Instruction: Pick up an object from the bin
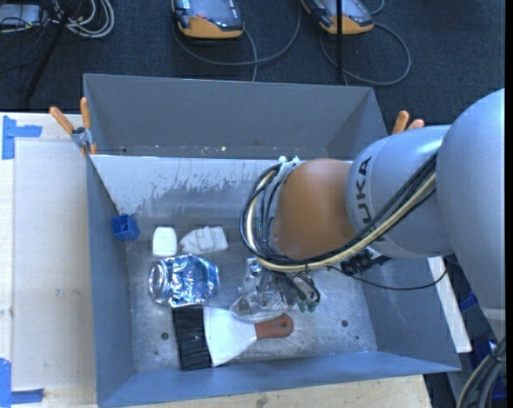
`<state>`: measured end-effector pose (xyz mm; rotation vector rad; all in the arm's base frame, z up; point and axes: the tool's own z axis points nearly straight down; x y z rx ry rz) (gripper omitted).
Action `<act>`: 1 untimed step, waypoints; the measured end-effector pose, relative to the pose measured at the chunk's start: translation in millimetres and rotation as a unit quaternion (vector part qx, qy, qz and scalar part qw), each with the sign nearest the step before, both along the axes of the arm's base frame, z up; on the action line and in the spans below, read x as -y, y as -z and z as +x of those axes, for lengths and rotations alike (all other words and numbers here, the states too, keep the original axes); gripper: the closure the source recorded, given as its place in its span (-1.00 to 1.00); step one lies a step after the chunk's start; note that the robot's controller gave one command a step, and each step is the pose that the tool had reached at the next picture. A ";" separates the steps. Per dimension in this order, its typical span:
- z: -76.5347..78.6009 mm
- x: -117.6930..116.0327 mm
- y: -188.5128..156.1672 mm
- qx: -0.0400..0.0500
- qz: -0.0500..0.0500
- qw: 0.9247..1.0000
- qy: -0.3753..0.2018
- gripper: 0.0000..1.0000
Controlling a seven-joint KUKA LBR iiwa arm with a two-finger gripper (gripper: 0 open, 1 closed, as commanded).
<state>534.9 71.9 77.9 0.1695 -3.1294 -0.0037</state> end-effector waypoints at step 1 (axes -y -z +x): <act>0.0 0.0 0.0 0.000 0.000 1.000 0.000 1.00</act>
Offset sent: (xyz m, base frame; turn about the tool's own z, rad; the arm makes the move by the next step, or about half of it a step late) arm 0.0001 -0.0017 0.0792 -0.0058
